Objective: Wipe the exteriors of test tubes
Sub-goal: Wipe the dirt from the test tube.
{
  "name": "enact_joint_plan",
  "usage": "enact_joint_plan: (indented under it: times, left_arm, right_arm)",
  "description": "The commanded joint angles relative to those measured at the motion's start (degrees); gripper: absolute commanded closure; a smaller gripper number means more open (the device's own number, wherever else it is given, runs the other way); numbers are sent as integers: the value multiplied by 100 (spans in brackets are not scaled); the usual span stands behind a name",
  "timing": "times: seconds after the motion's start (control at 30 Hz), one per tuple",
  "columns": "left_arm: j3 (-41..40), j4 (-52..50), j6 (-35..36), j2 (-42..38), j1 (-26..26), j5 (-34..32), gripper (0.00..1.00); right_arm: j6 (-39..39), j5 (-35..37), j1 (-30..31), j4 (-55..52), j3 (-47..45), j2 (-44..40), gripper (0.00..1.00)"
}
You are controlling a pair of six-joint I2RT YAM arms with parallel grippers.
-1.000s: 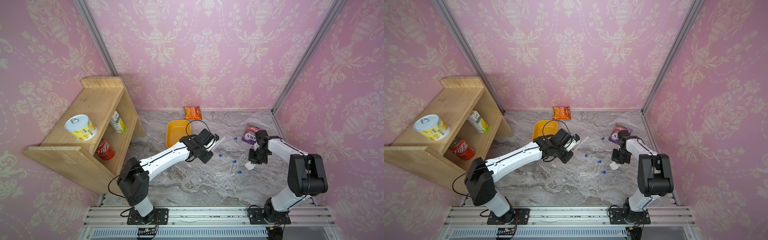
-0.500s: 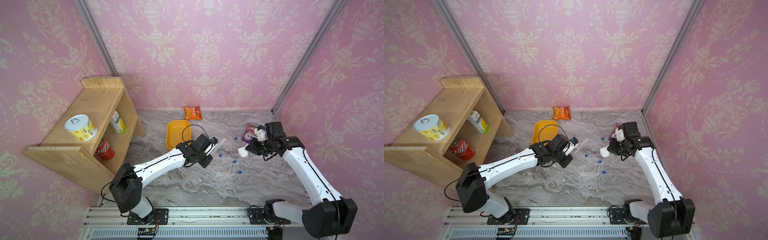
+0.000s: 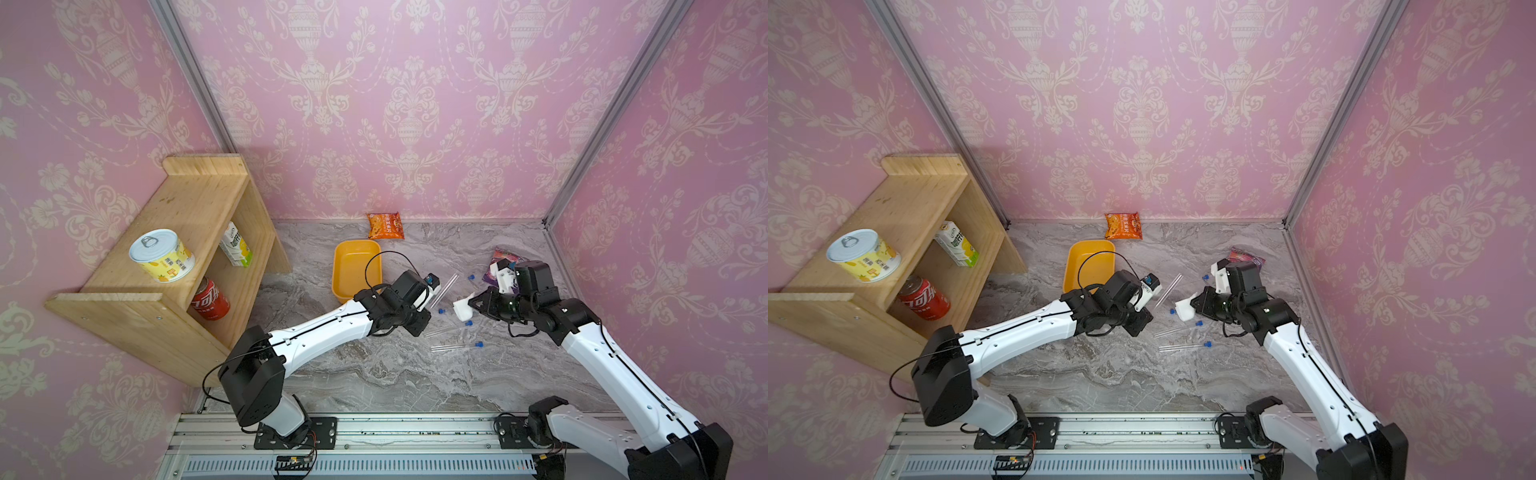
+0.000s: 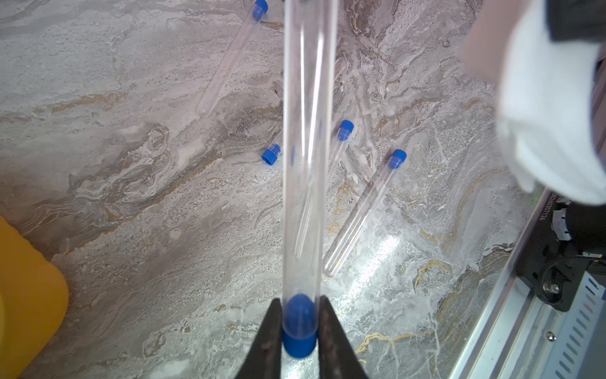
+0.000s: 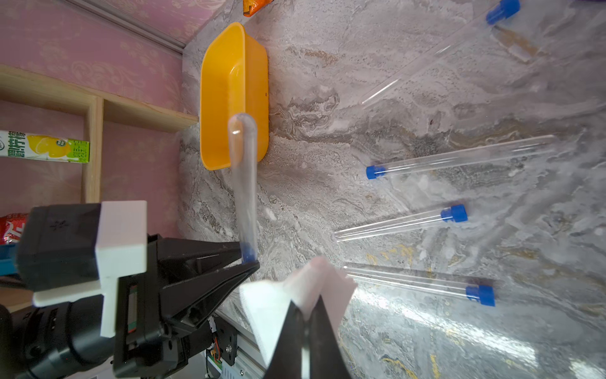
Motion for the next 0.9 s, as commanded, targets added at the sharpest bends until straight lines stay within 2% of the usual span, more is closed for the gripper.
enact_joint_plan:
  times: [0.0,0.33,0.6,0.87]
  left_arm:
    - [-112,435,-394,-31,-43,374,79]
    - [-39,711,-774,171,-43,681,79]
    - [127,517,-1025,180,-43,1019,79]
    - [217,338,-1111,149,-43,1215,79]
  right_arm:
    - [431,32,165,893,-340,-206,100]
    - [561,233,501,1318,-614,-129,100]
    - [-889,1598,1186,472,-19,-65,100]
    - [-1544,1896,1433,362,153,47,100]
